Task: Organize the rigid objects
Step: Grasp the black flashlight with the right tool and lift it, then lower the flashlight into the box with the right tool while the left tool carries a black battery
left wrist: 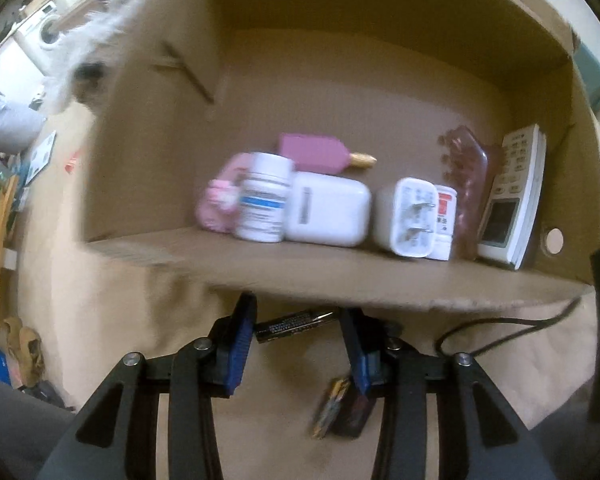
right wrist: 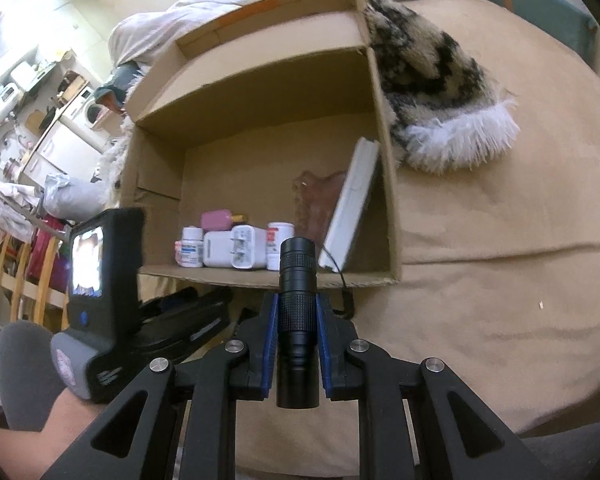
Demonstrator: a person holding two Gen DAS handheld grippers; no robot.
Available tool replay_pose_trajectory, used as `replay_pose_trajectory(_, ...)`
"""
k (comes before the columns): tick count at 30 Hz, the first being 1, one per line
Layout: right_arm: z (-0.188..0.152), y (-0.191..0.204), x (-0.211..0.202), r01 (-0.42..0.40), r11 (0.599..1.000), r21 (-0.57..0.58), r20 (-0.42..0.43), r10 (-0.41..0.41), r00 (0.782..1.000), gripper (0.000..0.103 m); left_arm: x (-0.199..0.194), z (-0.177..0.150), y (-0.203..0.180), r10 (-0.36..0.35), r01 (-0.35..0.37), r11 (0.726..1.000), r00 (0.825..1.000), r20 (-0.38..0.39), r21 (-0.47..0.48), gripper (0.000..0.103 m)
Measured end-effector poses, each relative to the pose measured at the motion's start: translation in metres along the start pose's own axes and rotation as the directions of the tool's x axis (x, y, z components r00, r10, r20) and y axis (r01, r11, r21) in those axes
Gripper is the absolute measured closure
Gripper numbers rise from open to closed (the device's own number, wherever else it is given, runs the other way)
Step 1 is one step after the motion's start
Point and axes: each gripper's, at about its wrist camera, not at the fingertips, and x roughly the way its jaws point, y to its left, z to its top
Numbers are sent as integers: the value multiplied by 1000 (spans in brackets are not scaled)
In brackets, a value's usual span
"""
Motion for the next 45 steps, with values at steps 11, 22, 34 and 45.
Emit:
replay_pose_trajectory(11,-5,23,-17,31,994,-109,84,-22,996,84,-57,0,51,-34,34,999,998,61,0,64)
replay_pose_trajectory(22,43,41,-65,-62,990,-125,212,87,973,84,-123,40,46,-91,93,996,972,216,2,64)
replay_pose_trajectory(34,97,43,-38,-22,994,-105,237,47,970,84,-90,87,14,-119,112,993,967,226,44,64)
replay_pose_trajectory(45,87,15,48,11,1000,-21,50,-10,999,84,-29,88,-6,-131,105,986,969,210,130,64)
